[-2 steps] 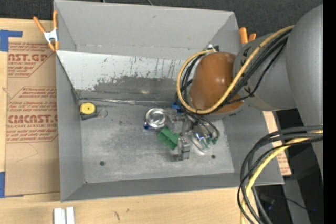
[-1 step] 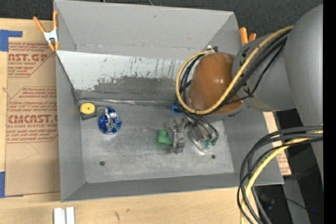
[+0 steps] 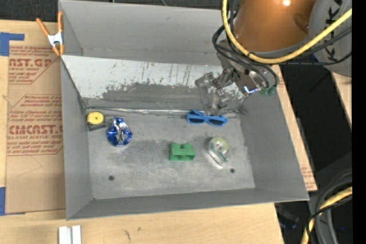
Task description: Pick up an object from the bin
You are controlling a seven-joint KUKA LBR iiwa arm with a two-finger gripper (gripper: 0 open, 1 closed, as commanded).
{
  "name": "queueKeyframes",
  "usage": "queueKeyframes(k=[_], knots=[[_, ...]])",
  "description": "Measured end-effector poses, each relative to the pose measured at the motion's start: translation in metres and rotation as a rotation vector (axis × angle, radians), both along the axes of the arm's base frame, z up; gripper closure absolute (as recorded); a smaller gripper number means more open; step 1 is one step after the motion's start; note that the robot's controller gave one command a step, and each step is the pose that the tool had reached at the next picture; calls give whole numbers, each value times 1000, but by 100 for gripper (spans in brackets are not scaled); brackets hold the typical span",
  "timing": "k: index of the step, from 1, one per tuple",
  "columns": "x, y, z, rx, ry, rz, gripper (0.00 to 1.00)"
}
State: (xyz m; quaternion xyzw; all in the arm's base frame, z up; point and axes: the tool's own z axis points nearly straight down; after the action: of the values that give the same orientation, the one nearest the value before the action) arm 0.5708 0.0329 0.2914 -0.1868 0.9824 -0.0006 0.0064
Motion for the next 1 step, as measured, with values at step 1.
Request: queueKeyframes(k=[1], knots=[[-28,5,-130,0,20,-116,100]])
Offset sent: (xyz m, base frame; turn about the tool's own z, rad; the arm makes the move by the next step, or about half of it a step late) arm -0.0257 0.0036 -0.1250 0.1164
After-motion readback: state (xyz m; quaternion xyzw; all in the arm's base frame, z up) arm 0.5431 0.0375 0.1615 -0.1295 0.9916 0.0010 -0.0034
